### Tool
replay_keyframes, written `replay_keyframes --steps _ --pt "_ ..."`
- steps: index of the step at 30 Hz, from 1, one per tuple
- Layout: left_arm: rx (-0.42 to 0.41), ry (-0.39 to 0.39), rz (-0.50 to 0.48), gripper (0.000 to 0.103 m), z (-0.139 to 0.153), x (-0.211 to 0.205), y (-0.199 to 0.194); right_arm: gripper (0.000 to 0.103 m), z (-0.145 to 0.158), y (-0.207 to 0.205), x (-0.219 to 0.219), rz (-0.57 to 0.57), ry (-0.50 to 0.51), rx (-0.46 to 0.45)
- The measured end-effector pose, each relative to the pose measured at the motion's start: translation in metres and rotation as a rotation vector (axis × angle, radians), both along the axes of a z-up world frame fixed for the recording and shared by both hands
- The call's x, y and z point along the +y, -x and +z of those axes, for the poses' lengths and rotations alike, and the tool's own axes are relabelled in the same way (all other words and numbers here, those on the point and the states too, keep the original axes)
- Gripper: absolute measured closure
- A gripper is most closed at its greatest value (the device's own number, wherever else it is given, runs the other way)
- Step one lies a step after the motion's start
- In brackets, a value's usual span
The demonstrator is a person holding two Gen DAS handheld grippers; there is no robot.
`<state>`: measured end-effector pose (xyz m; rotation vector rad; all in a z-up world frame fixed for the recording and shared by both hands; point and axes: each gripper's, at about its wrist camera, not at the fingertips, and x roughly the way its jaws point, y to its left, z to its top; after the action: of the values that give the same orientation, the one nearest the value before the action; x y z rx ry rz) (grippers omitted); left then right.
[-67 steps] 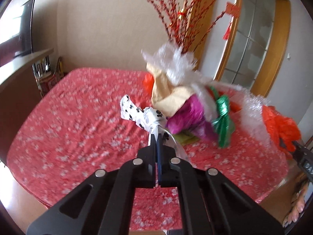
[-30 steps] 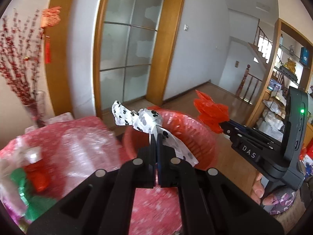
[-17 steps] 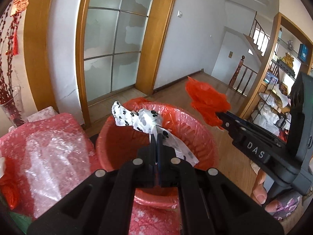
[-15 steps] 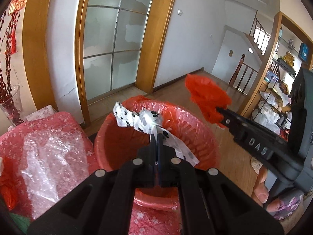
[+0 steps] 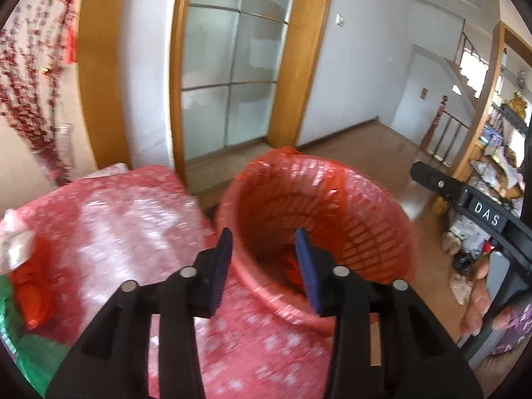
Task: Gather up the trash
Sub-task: 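Carry both bags over the red basket and open both grippers to drop them, then grasp the bubble wrap with the right gripper while the left grasps the white plastic bag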
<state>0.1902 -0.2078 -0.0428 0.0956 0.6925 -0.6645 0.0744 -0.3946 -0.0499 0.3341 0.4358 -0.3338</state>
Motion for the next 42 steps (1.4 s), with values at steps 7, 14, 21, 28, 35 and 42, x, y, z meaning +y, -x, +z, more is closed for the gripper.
replay_keyframes --steps 7,14,21,28,35,42 --pt "-0.101 -0.014 0.141 0.051 0.007 0.067 0.03 0.056 0.004 -0.009 0.051 0.121 0.051 0.003" --pt "-0.175 -0.036 0.344 0.047 0.019 0.155 0.038 0.056 -0.008 -0.037 0.105 0.26 0.028 0.046" --pt "-0.193 -0.041 0.515 0.044 0.026 0.233 0.047 0.04 -0.023 -0.068 0.168 0.377 0.008 0.101" --pt "-0.178 -0.028 0.63 0.042 0.024 0.292 0.055 0.024 -0.036 -0.098 0.207 0.379 0.051 0.14" --pt "-0.14 0.003 0.687 0.041 0.018 0.328 0.055 0.028 -0.073 -0.134 0.214 0.347 0.056 0.311" --pt "-0.123 0.025 0.694 0.041 0.014 0.333 0.053 0.061 -0.081 -0.14 0.218 0.371 0.056 0.371"
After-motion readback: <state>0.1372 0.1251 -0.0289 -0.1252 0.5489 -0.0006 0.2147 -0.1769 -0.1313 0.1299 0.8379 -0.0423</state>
